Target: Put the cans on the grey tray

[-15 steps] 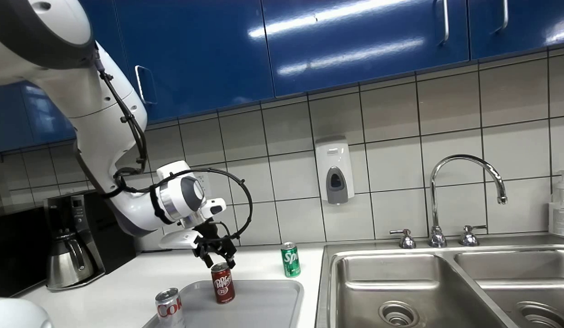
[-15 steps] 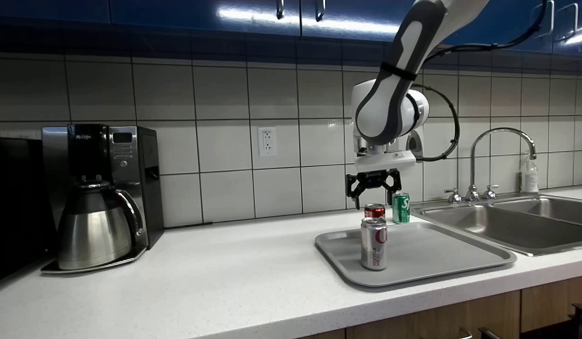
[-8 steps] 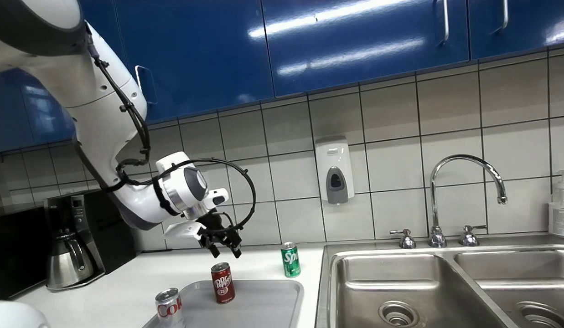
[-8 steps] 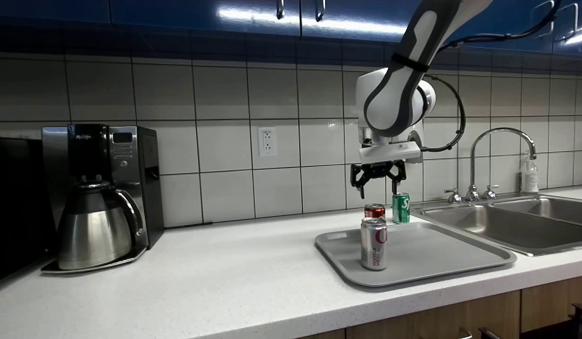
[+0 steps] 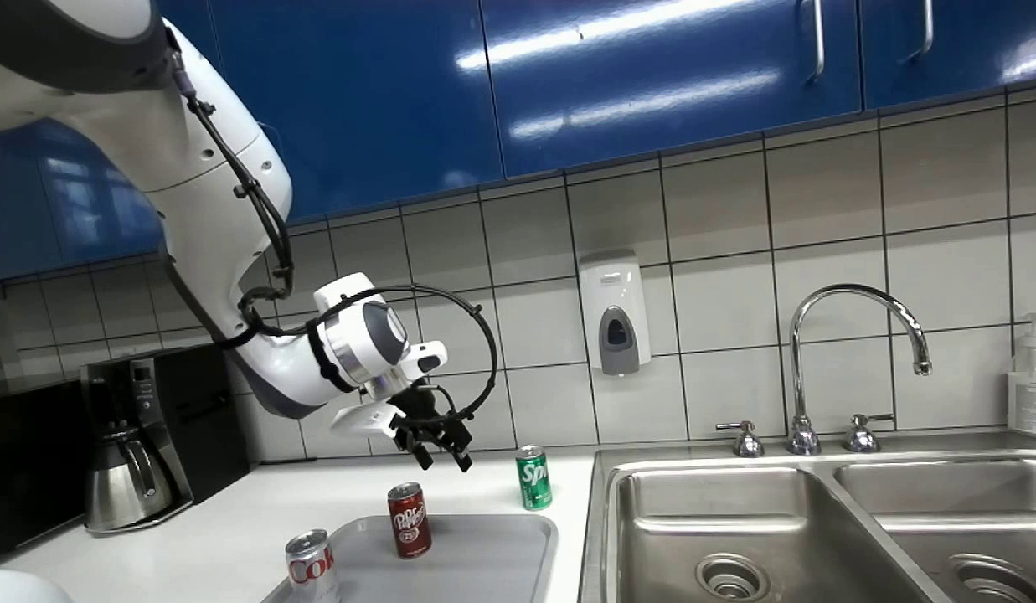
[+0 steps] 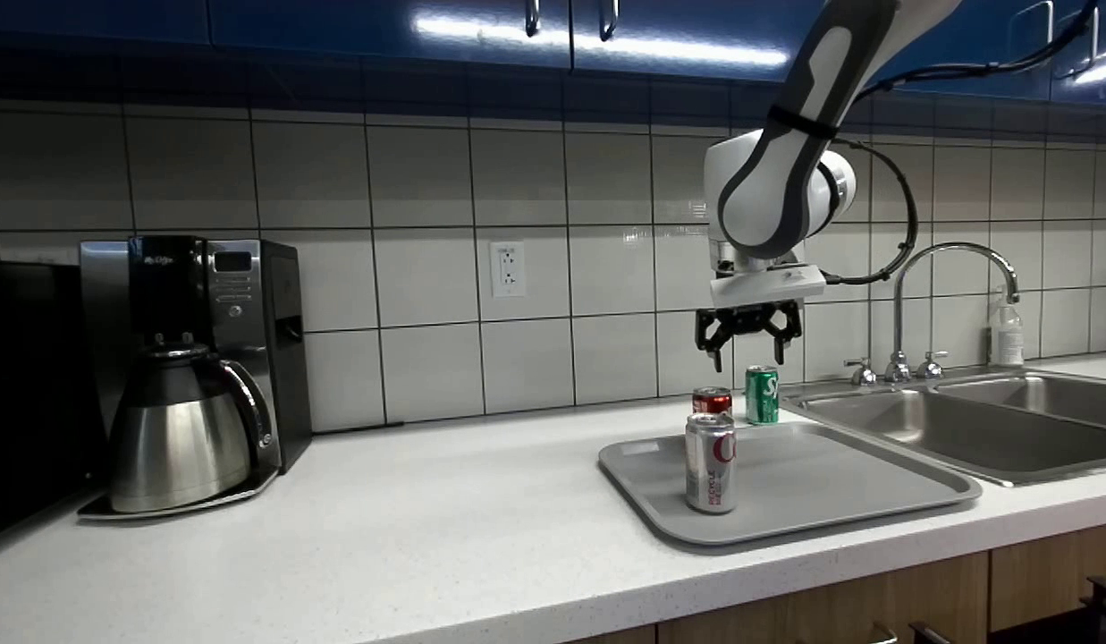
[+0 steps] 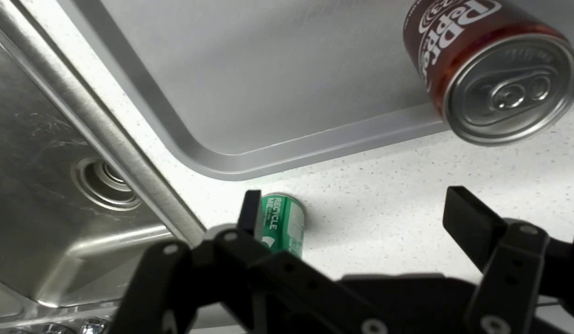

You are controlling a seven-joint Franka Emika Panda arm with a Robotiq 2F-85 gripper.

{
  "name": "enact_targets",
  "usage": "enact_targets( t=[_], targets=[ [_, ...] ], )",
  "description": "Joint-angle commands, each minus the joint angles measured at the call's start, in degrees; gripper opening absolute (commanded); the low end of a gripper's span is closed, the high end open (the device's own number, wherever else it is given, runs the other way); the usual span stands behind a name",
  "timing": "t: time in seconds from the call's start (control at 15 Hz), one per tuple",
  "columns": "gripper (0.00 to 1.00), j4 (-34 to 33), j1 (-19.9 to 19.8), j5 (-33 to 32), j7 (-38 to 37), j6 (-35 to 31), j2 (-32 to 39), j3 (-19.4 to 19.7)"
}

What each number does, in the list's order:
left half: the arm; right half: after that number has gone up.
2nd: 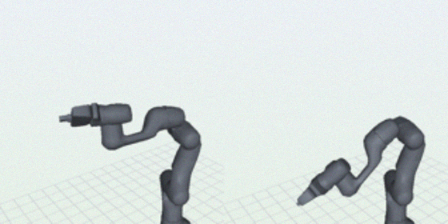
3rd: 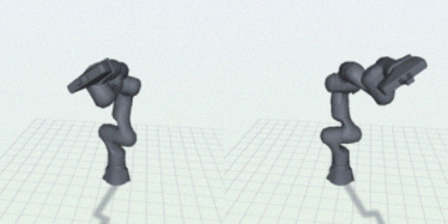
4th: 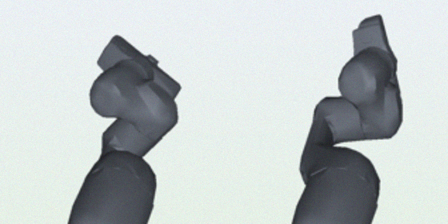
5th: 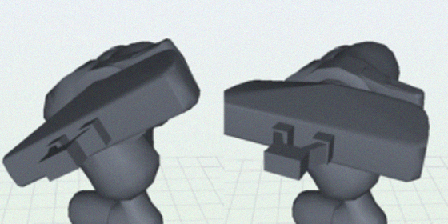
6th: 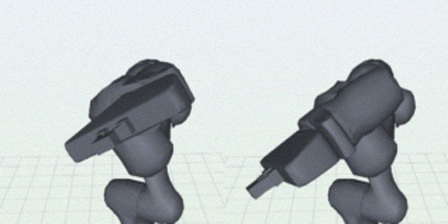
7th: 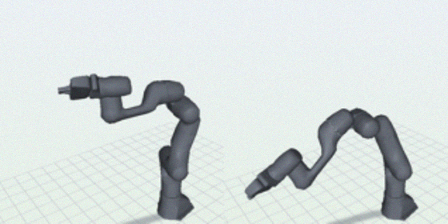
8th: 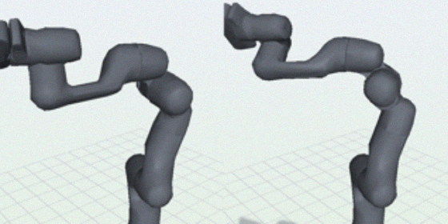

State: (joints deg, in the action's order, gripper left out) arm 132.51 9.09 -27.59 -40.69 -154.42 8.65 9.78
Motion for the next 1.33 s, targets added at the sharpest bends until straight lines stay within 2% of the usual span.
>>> enact_targets(
  t=[0.0,0.8,1.27],
  targets=[
    [1.00,-0.08,-1.83,-0.19,0.05,0.18,-0.06,-1.32],
    [1.00,-0.06,-2.16,-0.17,0.09,0.17,-0.06,-1.30],
    [1.00,-2.49,-2.42,-0.04,1.07,-1.08,3.64,-0.74]
  ],
)
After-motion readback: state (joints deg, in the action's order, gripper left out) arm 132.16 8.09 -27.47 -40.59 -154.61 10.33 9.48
